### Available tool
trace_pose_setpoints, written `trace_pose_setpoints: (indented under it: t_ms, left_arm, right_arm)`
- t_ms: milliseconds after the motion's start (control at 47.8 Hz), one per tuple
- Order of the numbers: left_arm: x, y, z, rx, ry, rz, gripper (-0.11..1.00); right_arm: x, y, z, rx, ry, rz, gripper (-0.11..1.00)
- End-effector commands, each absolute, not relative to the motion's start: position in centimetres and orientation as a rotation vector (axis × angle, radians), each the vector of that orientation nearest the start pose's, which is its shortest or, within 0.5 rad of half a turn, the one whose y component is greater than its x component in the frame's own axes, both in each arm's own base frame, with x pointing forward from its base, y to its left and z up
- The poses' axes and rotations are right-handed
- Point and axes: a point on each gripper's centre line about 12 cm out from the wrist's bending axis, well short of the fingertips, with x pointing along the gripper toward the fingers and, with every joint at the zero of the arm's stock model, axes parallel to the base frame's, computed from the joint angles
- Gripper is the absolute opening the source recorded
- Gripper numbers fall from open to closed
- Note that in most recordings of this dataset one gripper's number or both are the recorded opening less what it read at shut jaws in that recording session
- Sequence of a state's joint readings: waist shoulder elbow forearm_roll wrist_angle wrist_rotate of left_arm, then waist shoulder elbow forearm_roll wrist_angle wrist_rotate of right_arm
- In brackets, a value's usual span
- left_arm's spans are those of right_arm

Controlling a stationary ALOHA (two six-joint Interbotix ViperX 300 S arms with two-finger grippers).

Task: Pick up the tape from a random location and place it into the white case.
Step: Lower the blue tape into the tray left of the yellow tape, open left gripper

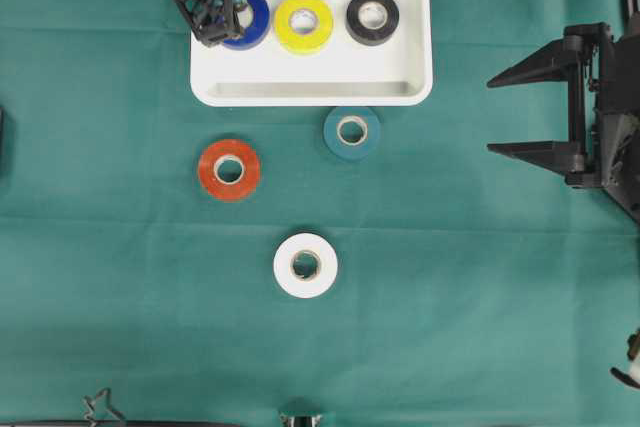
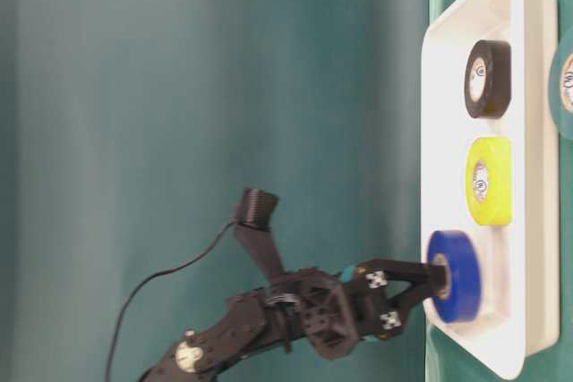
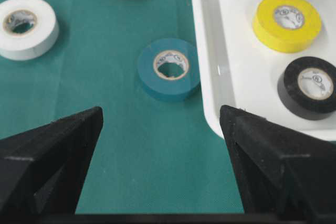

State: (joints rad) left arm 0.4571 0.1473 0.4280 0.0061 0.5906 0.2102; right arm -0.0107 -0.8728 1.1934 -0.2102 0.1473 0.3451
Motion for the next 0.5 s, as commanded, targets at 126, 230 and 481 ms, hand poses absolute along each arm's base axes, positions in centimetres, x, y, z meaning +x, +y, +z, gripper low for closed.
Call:
trace_pose_setpoints:
  t_ms: [126, 230, 481]
  left_arm:
    - [36.27, 18.02, 14.33, -0.068, 1.152, 0.287, 0.24]
    - [36.35, 18.06, 14.36, -0.066, 1.151, 0.286, 0.24]
    - [36.64, 18.13, 14.68, -0.058, 1.142, 0.284, 0.24]
  right_arm:
    - [20.33, -0.67, 22.74, 0.126, 0.437, -0.074, 0.87]
    - [20.35, -0.67, 22.80, 0.127, 0.435, -0.074, 0.87]
    - [20.35, -0.67, 22.81, 0.126, 0.435, -0.074, 0.87]
